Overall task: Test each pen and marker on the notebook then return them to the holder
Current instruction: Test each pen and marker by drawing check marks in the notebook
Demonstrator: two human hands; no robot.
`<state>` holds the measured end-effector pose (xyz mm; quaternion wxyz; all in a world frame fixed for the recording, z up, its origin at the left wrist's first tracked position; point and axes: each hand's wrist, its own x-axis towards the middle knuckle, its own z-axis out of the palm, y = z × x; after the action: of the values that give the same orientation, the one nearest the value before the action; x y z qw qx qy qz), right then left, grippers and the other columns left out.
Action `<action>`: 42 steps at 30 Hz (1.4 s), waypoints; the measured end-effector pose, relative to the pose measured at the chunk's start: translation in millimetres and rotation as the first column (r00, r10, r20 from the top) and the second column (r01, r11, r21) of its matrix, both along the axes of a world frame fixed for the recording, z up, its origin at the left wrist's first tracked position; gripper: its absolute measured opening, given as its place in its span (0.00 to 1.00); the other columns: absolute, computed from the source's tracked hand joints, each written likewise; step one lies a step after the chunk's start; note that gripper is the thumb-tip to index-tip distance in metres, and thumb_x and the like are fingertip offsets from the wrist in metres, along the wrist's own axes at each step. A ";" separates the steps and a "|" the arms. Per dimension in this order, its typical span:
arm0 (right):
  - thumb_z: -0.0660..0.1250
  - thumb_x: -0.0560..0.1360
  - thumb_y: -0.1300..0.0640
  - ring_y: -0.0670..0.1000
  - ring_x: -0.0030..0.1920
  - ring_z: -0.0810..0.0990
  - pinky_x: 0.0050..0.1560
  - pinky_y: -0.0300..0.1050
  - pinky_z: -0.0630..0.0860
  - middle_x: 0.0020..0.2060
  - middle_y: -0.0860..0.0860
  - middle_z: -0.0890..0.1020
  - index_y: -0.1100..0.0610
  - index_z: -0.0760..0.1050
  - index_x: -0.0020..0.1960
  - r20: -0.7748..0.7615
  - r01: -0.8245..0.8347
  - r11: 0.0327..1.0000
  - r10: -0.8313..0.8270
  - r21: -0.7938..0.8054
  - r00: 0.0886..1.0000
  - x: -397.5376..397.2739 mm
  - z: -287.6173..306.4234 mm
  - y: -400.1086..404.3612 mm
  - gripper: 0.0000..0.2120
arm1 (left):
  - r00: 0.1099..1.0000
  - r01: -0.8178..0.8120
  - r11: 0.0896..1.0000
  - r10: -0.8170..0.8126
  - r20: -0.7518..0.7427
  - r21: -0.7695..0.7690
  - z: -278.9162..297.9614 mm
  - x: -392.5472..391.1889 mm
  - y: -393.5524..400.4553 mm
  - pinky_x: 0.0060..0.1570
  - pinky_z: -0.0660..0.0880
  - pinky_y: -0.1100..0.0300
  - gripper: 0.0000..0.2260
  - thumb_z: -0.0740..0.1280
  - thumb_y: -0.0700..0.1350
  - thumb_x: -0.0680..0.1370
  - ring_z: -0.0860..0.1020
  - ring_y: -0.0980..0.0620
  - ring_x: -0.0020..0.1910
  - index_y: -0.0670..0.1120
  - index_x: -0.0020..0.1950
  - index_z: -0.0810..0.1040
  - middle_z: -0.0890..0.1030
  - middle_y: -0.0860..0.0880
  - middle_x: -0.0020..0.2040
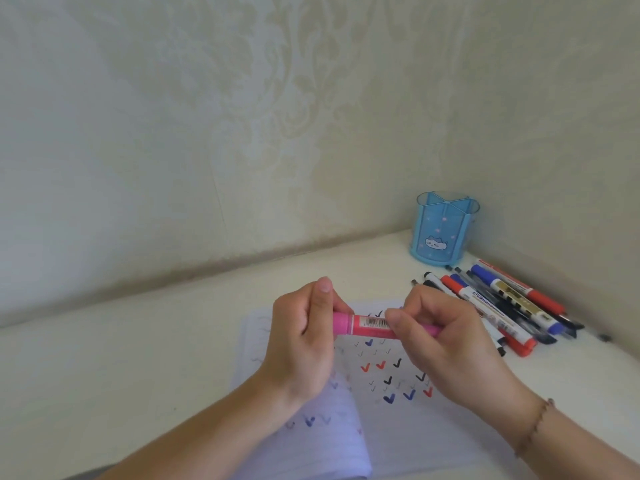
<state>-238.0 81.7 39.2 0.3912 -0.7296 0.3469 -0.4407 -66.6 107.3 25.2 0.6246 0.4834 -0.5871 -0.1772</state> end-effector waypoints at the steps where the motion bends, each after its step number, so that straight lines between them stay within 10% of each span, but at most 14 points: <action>1: 0.66 0.70 0.46 0.46 0.23 0.64 0.25 0.40 0.64 0.21 0.50 0.70 0.53 0.71 0.32 0.015 0.001 1.000 -0.002 0.015 1.000 0.1 0.3 0.0 0.13 | 1.000 -0.002 1.000 0.002 0.006 -0.010 0.3 -0.5 -0.1 0.31 0.66 0.69 0.21 0.54 0.47 0.81 0.72 0.59 0.27 0.48 0.31 0.77 0.75 0.55 0.26; 8: 0.66 0.70 0.48 0.47 0.22 0.64 0.24 0.38 0.63 0.21 0.51 0.69 0.51 0.72 0.32 0.041 -0.024 0.995 0.020 0.101 0.999 -5.9 0.7 -2.0 0.11 | 0.977 0.133 0.990 -0.139 0.162 0.043 5.7 3.6 -1.8 0.30 0.64 0.66 0.20 0.54 0.50 0.83 0.68 0.59 0.27 0.46 0.36 0.76 0.72 0.55 0.26; 11: 0.68 0.69 0.49 0.48 0.23 0.65 0.24 0.37 0.63 0.22 0.50 0.71 0.56 0.77 0.40 0.083 -0.074 0.966 0.055 0.249 0.995 -17.5 -0.5 -6.7 0.10 | 0.839 0.249 0.941 -0.328 0.434 0.229 6.9 19.6 4.5 0.30 0.64 0.65 0.14 0.57 0.52 0.83 0.68 0.57 0.28 0.47 0.48 0.78 0.73 0.54 0.30; 16: 0.69 0.73 0.55 0.52 0.26 0.76 0.22 0.39 0.65 0.31 0.58 0.82 0.58 0.82 0.49 0.148 -0.058 0.964 0.020 0.259 0.989 -13.3 1.2 -12.6 0.08 | 0.797 0.164 0.879 -0.386 0.464 0.449 10.6 52.9 -0.1 0.39 0.73 0.56 0.07 0.65 0.51 0.80 0.76 0.51 0.37 0.51 0.53 0.82 0.82 0.51 0.40; 23: 0.63 0.78 0.65 0.59 0.33 0.84 0.22 0.43 0.71 0.32 0.59 0.84 0.61 0.78 0.48 0.130 0.085 0.977 -0.112 0.196 0.985 10.9 9.3 -5.9 0.06 | 0.797 -0.005 0.963 -0.159 0.583 0.270 14.3 54.6 10.9 0.31 0.63 0.62 0.11 0.70 0.49 0.77 0.66 0.56 0.30 0.54 0.36 0.75 0.71 0.53 0.28; 30: 0.66 0.77 0.58 0.53 0.32 0.79 0.27 0.46 0.68 0.34 0.61 0.81 0.58 0.80 0.46 0.134 -0.075 0.996 0.068 0.050 0.989 70.2 42.6 22.1 0.06 | 0.819 -0.081 0.964 -0.081 0.569 0.254 51.7 112.3 84.9 0.48 0.75 0.55 0.09 0.73 0.51 0.75 0.79 0.56 0.43 0.50 0.52 0.83 0.83 0.55 0.43; 42: 0.68 0.75 0.63 0.55 0.31 0.78 0.25 0.34 0.68 0.35 0.60 0.82 0.61 0.79 0.41 -0.002 -0.497 0.858 0.502 0.126 0.865 240.2 18.6 157.2 0.05 | 0.723 -0.518 0.755 0.135 0.678 0.402 19.8 234.3 332.0 0.59 0.74 0.56 0.29 0.70 0.65 0.70 0.74 0.62 0.56 0.59 0.68 0.70 0.74 0.64 0.61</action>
<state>2.3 238.9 57.8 0.5297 -0.7769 0.1788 -0.2897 167.7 439.3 45.0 0.2492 0.7766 -0.5756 -0.0583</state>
